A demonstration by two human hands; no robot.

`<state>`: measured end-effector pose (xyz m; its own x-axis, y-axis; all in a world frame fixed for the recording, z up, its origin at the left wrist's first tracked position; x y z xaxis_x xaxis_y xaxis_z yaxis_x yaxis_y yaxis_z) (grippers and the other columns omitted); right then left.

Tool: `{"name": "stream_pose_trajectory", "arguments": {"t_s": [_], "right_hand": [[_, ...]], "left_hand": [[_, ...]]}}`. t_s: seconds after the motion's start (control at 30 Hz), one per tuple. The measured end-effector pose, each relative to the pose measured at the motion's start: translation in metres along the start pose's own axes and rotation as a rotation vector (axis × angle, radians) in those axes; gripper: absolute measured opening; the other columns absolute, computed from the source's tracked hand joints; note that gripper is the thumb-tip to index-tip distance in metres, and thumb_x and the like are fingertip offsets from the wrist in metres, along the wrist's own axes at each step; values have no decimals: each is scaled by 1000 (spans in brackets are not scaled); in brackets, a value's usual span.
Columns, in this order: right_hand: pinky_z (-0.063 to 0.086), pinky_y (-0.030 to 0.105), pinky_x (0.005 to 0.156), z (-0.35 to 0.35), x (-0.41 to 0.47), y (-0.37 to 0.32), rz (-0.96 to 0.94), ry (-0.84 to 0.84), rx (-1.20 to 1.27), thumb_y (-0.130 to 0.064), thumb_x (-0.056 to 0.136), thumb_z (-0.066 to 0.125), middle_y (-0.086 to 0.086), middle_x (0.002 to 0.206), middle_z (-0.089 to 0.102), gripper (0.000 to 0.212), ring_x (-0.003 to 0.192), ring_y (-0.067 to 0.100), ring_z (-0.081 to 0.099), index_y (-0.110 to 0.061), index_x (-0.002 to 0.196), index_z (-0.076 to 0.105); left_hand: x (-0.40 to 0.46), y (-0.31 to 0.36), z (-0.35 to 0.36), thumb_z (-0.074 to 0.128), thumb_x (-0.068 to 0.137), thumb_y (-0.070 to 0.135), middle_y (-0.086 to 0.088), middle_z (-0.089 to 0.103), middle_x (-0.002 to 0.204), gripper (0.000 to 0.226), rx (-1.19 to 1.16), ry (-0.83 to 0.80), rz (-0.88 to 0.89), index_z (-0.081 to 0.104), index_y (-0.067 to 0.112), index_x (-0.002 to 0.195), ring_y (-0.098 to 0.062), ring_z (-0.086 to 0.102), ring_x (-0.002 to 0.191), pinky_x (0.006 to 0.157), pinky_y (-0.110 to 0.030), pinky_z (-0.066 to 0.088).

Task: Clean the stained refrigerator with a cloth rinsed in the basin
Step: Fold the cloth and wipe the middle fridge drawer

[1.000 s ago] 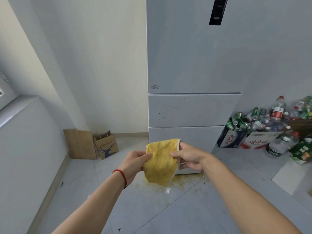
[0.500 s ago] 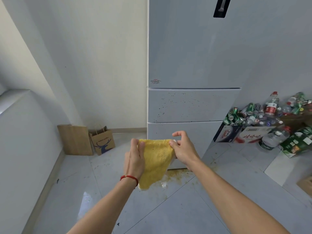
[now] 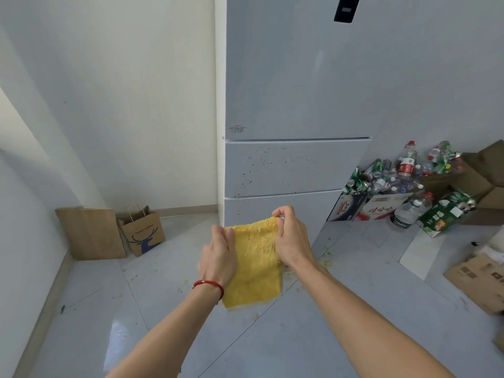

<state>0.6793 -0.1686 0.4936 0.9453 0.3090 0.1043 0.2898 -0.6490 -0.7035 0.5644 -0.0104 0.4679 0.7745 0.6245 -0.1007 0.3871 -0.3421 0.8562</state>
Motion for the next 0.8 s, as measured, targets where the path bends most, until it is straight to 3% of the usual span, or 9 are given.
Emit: {"name": "stream_pose_trajectory", "arguments": {"t_s": [0.13,0.2,0.27,0.33,0.37,0.5,0.63,0.7,0.8], "right_hand": [[36,16,49,1,20,25,53,-104,137,-15,110,42,-5,79,55,17,55,7,43,-24,111,57],[40,25,54,-2,34,40,100,-202,233,-18,105,51,-5,70,50,13,54,9,41,-29,107,59],[48,30,69,-7,50,60,138,-368,334,-22,99,64,0,80,59,16,68,14,54,-32,110,60],[56,34,84,-12,60,72,156,-512,409,-16,94,73,10,99,73,32,86,24,70,-32,118,60],[59,37,90,-19,70,77,138,-530,421,-12,92,76,12,105,75,37,94,27,73,-30,120,61],[57,38,99,-47,111,95,26,-531,365,-14,85,85,-2,118,71,46,106,20,69,-27,126,68],[42,8,82,-69,150,96,-150,-451,76,-15,89,77,-7,120,57,39,107,12,58,-29,125,70],[39,8,81,-74,162,96,-183,-429,78,-19,93,74,-7,120,53,22,105,10,55,-26,114,74],[46,25,87,-83,181,97,-191,-435,127,-31,96,72,-8,116,61,9,104,9,58,-23,97,68]], "left_hand": [[19,1,18,38,106,45,-2,53,76,37,-53,-102,-19,49,10,101,-18,45,64,56,-33,36],[33,4,24,49,100,50,-1,52,75,39,-140,-151,-67,53,11,96,-17,47,67,60,-37,43],[46,13,35,61,93,46,-8,61,77,38,-257,-156,-109,58,9,92,-19,57,72,73,-50,55],[55,25,42,68,96,28,-14,72,83,25,-299,-107,-116,60,5,94,-20,65,75,82,-50,57],[61,36,45,69,96,23,-13,74,84,19,-281,-82,-93,59,5,97,-20,66,77,77,-45,58],[81,79,64,72,93,18,1,79,90,29,-222,-98,12,60,32,116,-13,72,87,75,-25,54],[101,110,78,80,85,18,9,77,87,32,-17,-110,76,74,36,111,-4,73,84,75,-20,55],[110,121,82,82,80,15,8,75,86,33,115,-110,118,75,34,106,-1,71,81,75,-19,56],[126,132,85,76,82,16,11,64,73,18,245,-97,117,75,32,90,-6,59,67,67,-19,49]]}}
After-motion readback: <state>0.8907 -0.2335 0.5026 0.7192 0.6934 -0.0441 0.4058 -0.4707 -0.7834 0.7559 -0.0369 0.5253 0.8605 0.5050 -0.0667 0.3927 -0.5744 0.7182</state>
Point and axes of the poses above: each hand's wrist, its own x-axis towards the middle knuckle, its own z-axis out of the palm, y = z × x, the point moved 7 cm from there along x, towards the middle knuckle
